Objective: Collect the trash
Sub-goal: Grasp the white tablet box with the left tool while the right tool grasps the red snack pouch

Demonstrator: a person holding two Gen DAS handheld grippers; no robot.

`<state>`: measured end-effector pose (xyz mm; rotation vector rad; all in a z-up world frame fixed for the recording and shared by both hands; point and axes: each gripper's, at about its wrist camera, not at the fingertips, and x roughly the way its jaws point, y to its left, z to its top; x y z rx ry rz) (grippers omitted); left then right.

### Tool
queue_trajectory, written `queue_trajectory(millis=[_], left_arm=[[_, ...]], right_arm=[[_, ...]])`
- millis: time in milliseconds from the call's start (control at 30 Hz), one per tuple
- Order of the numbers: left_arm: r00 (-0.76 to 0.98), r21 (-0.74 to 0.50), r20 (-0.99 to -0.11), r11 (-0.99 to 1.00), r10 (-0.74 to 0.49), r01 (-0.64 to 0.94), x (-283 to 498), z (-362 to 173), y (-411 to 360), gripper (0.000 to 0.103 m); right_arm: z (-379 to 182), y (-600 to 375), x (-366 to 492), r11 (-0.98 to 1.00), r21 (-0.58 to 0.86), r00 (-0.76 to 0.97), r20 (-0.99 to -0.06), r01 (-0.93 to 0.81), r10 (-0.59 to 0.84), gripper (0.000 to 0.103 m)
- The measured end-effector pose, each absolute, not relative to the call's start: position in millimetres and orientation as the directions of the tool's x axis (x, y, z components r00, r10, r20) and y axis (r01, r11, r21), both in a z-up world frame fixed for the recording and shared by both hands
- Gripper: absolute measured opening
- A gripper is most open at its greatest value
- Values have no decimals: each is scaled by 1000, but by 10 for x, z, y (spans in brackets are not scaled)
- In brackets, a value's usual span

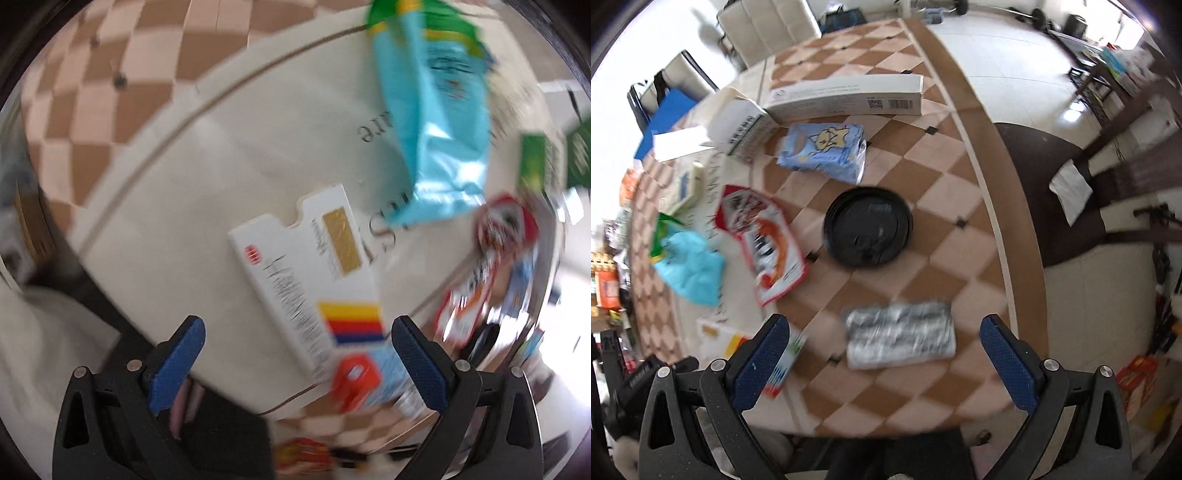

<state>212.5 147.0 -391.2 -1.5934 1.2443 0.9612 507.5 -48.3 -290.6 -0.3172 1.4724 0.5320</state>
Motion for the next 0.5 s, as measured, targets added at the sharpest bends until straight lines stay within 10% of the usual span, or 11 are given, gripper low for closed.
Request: queue_trajectory(millis=[167, 500], left_arm=[[190, -124, -935, -227, -298, -966, 2175, -4101, 1548, 73], [-46, 22, -991, 188, -128, -982, 2304, -3841, 1818, 72]], right_arm=[[-3138, -203, 5361, 815, 118, -24, -992, -567, 127, 103], [-3360, 696, 5002, 606, 127, -66, -990, -785, 122, 103]])
